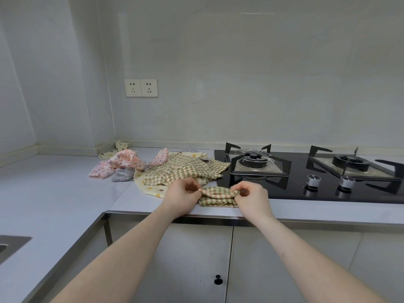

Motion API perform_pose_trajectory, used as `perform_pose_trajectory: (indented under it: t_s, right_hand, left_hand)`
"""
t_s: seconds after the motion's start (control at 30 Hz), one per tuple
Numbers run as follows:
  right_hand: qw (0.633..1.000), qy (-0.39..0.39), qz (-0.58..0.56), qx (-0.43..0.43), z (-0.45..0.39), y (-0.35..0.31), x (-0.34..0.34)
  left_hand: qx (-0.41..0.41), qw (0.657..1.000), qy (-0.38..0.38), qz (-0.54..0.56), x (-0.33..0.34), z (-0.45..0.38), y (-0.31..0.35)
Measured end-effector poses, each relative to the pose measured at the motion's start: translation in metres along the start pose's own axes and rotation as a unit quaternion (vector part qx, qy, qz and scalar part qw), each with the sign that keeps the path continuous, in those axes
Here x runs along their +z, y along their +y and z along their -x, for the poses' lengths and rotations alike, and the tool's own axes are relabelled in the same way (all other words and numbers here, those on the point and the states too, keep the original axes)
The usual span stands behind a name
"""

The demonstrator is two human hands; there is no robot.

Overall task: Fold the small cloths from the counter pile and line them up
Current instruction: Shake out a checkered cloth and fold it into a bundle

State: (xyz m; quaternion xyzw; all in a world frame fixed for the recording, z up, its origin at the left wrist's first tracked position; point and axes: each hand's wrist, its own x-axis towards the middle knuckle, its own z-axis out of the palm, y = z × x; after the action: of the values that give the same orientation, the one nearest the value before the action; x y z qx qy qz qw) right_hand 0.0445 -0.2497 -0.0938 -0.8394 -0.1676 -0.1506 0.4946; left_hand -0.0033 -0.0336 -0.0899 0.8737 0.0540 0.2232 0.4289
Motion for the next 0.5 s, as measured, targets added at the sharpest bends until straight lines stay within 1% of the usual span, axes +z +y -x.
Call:
perform_pose_trajectory:
  t_s: [0.1,0.2,0.33,0.43,0.5]
  right_hand:
    - [1.000,0.000,0.011,0.009,0.000,-0.001,0.002]
    - [1.000,0.000,0.012,0.025,0.001,-0.006,0.002]
    - [0.999,-0.006,0.011,0.037,0.002,-0.010,0.001]
    - [0.999,-0.012,0.025,0.019,0.003,-0.009,0.001]
    - [0.998,-0.029,0.047,0.001,0.004,-0.006,0.004]
  left_hand:
    - [0.012,0.999,-0.003,-0.045,0.001,0.003,0.002]
    - [0.009,0.998,-0.012,-0.068,0.002,0.005,0.005]
    - [-0.012,0.998,-0.030,-0.048,0.001,0.003,0.006]
    - [-0.026,0.999,-0.017,-0.029,0.002,0.000,0.004]
    - [-0.029,0.998,-0.002,-0.055,0.004,0.000,0.001]
